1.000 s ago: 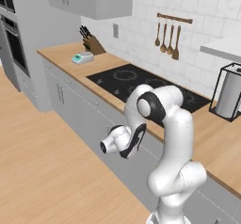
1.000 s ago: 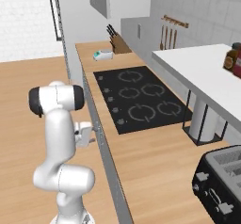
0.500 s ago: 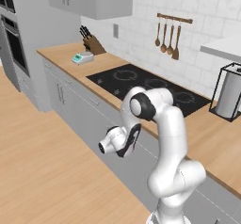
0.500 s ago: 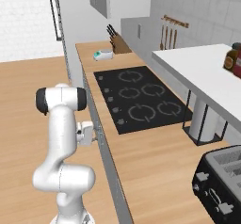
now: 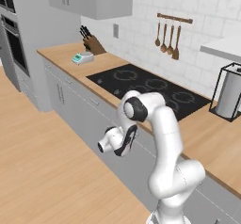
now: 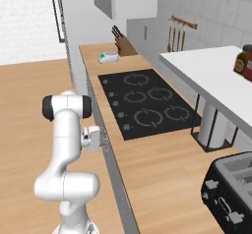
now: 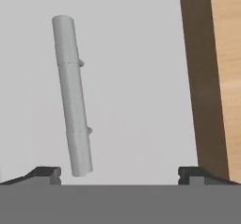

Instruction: Take a straw from the drawer in front and place it inside the glass cup on the dining counter.

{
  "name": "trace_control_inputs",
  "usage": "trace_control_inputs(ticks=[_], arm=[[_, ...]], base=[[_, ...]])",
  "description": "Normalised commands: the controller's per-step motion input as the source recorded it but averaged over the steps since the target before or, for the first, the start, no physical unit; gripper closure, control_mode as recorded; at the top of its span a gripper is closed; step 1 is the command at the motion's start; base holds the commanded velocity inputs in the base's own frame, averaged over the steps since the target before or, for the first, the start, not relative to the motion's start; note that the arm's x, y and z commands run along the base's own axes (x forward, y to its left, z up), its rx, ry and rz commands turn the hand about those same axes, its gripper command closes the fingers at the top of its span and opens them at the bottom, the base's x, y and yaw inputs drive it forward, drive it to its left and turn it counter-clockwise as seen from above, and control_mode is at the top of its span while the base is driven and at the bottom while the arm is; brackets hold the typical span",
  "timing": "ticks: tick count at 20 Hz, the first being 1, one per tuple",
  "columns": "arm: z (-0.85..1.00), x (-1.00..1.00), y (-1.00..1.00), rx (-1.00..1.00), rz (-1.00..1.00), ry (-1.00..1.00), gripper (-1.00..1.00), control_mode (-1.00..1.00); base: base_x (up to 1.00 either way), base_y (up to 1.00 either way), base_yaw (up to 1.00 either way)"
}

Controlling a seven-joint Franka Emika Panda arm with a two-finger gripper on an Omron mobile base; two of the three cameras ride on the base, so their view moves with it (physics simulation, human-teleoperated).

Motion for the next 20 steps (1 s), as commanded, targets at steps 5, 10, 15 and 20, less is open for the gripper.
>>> trace_control_inputs(ticks=[5,10,15,20], arm=[[-0.26,0.30,0.00,-0.03,0.00,-0.01,-1.00,-1.00],[-0.19,0.37,0.00,-0.02,0.00,-0.05,-1.00,-1.00],[-0.12,0.40,-0.04,0.00,0.00,-0.03,-1.00,-1.00],[-0.15,0.32,-0.07,0.00,0.00,0.00,-1.00,-1.00]], base=[[0.00,0.00,0.00],[0.00,0.00,0.00],[0.00,0.00,0.00],[0.00,0.00,0.00]])
